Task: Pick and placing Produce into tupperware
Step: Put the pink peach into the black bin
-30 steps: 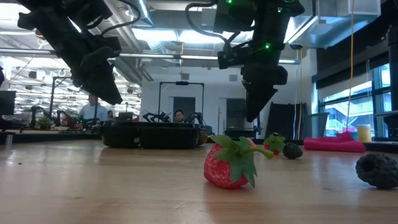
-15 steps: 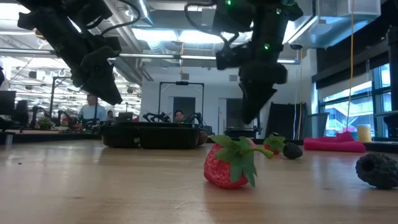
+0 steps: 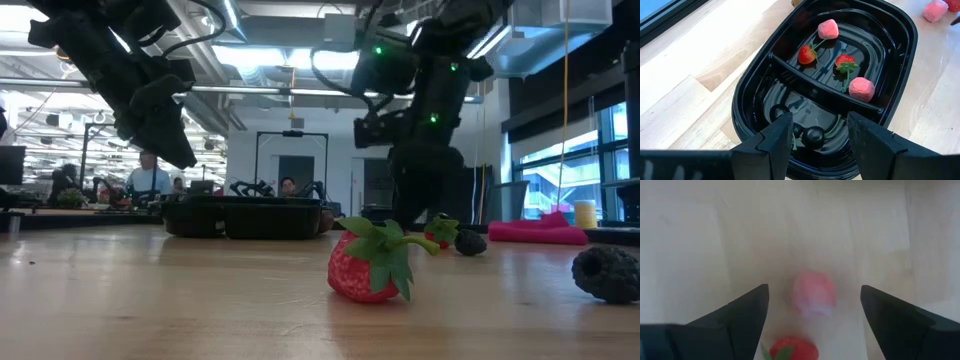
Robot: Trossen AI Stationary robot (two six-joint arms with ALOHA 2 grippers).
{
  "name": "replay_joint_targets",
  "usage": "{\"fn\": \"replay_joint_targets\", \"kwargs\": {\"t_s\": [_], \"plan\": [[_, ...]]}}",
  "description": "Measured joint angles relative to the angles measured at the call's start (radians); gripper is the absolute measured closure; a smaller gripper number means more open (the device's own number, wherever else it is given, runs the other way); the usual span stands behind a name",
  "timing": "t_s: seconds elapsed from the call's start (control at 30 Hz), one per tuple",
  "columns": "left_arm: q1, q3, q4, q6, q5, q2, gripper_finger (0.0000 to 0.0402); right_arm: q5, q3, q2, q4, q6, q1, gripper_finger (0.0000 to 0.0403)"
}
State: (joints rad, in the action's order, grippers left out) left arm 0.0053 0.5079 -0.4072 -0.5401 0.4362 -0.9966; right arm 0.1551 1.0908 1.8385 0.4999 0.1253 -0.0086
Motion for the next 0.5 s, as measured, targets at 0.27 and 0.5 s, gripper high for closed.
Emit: {"fn": "replay_joint_targets", "kwargs": {"t_s": [0.27, 0.5], "plan": [[0.0, 0.0, 0.0, 0.0, 0.0, 0.0, 0.0223, -0.054, -0.032, 0.001, -0.024, 0.009, -0.027, 0.0116], [0.0, 0.0, 0.0, 0.001, 0.0, 0.0, 0.0223, -0.054, -0.032, 0.001, -0.029, 0.002, -0.029, 0.0198]]}}
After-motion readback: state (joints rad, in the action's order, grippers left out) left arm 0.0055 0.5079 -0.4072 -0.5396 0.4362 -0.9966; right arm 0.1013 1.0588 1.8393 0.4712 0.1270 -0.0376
